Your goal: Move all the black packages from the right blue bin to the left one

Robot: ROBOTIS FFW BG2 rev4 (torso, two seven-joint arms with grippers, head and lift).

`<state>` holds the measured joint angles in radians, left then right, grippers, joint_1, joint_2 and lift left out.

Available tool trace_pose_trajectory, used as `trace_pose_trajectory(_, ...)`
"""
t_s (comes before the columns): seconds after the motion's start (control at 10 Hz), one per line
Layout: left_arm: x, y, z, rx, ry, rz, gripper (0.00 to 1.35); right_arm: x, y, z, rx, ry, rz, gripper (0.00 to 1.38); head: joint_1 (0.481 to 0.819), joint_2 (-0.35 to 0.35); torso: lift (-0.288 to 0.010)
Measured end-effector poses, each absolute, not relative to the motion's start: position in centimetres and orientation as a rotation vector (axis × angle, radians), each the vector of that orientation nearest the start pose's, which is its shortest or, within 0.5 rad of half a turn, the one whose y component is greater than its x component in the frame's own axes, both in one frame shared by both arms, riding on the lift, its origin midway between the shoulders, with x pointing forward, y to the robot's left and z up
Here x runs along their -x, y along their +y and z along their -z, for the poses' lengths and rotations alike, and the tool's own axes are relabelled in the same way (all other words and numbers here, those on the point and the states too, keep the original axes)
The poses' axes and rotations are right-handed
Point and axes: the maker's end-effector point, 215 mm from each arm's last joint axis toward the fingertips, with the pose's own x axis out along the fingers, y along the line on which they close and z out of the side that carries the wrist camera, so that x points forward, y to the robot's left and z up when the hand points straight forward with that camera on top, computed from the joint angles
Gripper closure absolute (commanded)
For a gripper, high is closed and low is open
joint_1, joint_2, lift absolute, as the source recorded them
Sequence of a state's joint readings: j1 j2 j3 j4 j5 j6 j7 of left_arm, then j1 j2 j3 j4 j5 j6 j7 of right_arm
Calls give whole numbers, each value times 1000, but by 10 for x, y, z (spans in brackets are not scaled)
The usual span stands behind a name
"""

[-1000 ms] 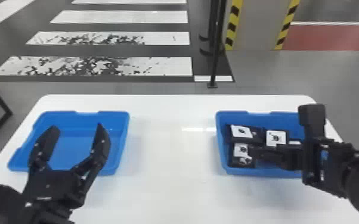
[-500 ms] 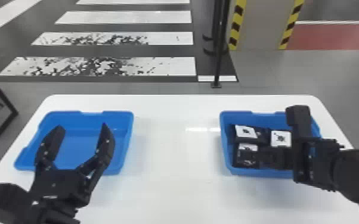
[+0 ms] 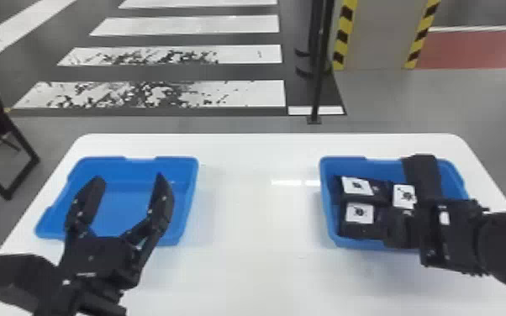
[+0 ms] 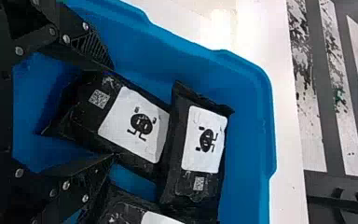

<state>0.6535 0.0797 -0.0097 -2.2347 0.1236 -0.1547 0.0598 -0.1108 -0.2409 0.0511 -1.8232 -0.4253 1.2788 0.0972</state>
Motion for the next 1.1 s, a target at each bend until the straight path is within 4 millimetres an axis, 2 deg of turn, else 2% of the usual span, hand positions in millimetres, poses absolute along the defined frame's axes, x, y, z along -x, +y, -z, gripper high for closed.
trace_pose_trajectory(0.1, -403, 238, 253, 76, -159, -7, 223, -494, -192, 476, -115, 945, -318, 719, 695, 58, -140)
trace_pose_trajectory(0.2, -403, 237, 253, 76, -159, -6, 223, -495, -189, 479, -132, 955, -325, 998, 695, 60, -140)
trace_pose_trajectory(0.3, -403, 238, 254, 76, -158, -7, 223, -497, -185, 478, -147, 945, -334, 1050, 695, 62, -140)
trace_pose_trajectory(0.6, -402, 239, 253, 77, -165, -10, 223, -501, -172, 463, -203, 854, -362, 1104, 695, 83, -140)
trace_pose_trajectory(0.7, -402, 239, 250, 78, -173, -11, 223, -498, -178, 450, -213, 804, -352, 1104, 695, 78, -140)
trace_pose_trajectory(0.9, -400, 243, 246, 81, -189, -19, 222, -479, -188, 419, -233, 716, -363, 1104, 695, 70, -140)
trace_pose_trajectory(1.0, -399, 245, 244, 82, -197, -23, 219, -475, -186, 400, -257, 651, -409, 1104, 695, 72, -140)
trace_pose_trajectory(1.1, -399, 244, 242, 88, -201, -23, 216, -484, -181, 377, -293, 551, -502, 1104, 695, 79, -140)
